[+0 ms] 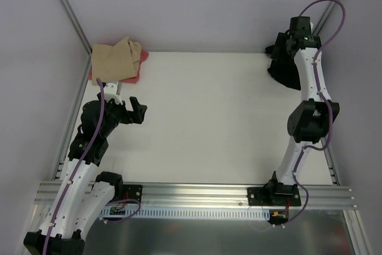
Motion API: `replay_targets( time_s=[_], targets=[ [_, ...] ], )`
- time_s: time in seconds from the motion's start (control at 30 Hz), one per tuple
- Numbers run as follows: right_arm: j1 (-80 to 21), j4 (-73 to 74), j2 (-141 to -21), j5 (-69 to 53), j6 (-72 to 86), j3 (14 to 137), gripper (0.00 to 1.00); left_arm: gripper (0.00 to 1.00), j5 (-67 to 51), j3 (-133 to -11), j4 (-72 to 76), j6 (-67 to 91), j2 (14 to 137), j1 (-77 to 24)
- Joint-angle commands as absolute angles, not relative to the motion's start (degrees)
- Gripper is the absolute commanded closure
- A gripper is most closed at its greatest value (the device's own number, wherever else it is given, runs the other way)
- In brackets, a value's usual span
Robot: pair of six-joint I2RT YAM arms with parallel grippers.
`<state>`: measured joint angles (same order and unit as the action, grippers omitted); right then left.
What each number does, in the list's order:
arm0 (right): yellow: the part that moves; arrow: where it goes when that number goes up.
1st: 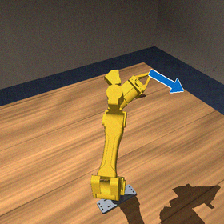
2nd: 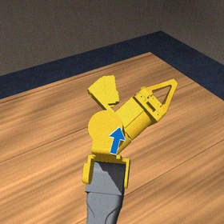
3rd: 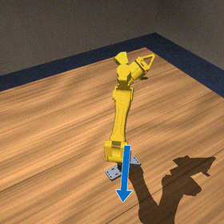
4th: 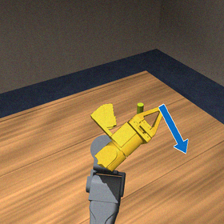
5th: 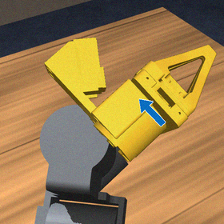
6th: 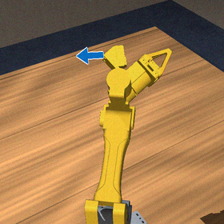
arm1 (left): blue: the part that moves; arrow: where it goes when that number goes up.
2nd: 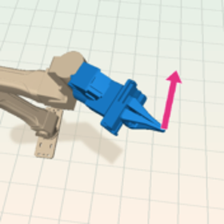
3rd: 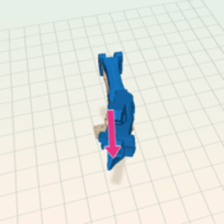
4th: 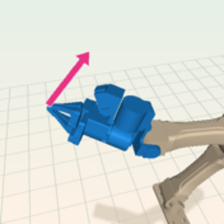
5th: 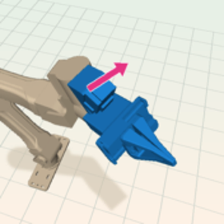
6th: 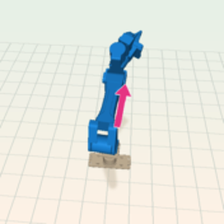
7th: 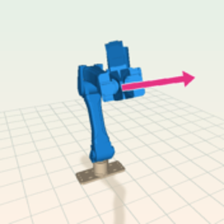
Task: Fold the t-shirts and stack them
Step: Grab crumpled tshirt from the corner of the board with the right arm
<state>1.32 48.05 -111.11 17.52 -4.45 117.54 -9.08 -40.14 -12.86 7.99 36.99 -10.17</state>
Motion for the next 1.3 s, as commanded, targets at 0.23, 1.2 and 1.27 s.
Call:
replay_targets(
  time_s=[0.23,1.2,1.27],
  targets=[
    [6.9,48.7,-130.0,4.9,-1.8,134.5,0.0,0.01,-10.8,-43.0,-12.6,7.5,36.5,-10.6],
    [11.5,28.4,-143.4,8.5,4.4,136.5,0.99,0.01,-11.0,-44.2,-14.2,6.9,37.8,-10.6],
    [11.5,27.7,-143.0,7.6,4.3,134.8,0.99,0.01,-11.0,-44.3,-14.3,6.9,38.0,-10.6]
  ],
)
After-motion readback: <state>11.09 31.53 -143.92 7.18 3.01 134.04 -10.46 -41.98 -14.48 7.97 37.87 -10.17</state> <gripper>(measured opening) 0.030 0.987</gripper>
